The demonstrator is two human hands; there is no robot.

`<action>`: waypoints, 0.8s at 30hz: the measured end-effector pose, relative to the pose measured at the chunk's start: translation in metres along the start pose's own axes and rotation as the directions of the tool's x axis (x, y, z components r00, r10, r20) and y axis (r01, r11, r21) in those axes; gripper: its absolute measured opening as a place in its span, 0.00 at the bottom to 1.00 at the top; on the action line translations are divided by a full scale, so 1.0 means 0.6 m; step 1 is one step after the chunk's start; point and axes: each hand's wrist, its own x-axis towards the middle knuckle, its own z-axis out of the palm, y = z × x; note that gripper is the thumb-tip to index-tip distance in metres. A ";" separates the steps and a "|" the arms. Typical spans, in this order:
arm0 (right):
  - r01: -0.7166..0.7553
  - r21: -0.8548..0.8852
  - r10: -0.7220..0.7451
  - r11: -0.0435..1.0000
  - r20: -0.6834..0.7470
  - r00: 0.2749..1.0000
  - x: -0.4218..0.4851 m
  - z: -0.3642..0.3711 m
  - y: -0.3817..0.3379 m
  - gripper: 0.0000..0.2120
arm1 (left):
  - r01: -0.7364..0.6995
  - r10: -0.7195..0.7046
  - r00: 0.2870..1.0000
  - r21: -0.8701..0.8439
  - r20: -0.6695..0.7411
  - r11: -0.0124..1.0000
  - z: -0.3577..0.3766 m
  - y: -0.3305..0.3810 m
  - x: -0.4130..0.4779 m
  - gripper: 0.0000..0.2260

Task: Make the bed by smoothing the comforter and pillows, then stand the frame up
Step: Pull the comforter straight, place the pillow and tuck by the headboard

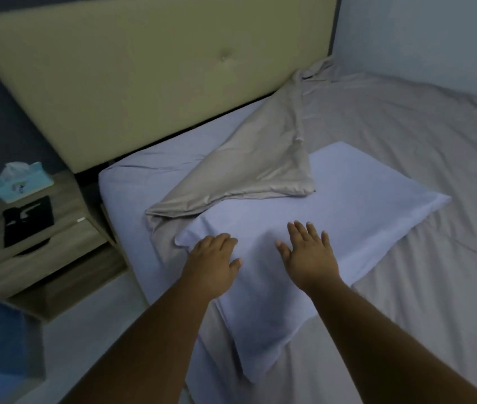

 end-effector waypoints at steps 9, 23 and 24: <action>-0.194 -0.029 0.185 0.981 -0.186 0.965 0.240 -0.015 0.065 0.29 | -0.241 0.241 0.971 -0.020 -0.012 0.970 0.052 -0.008 0.345 0.26; -0.472 0.083 0.463 0.878 -0.404 0.789 0.398 0.156 0.113 0.31 | -0.615 0.606 0.783 -0.027 -0.137 0.788 0.226 -0.030 0.576 0.26; -0.475 0.083 0.465 0.876 -0.405 0.787 0.399 0.157 0.115 0.31 | -0.620 0.610 0.779 -0.035 -0.145 0.784 0.229 -0.030 0.577 0.26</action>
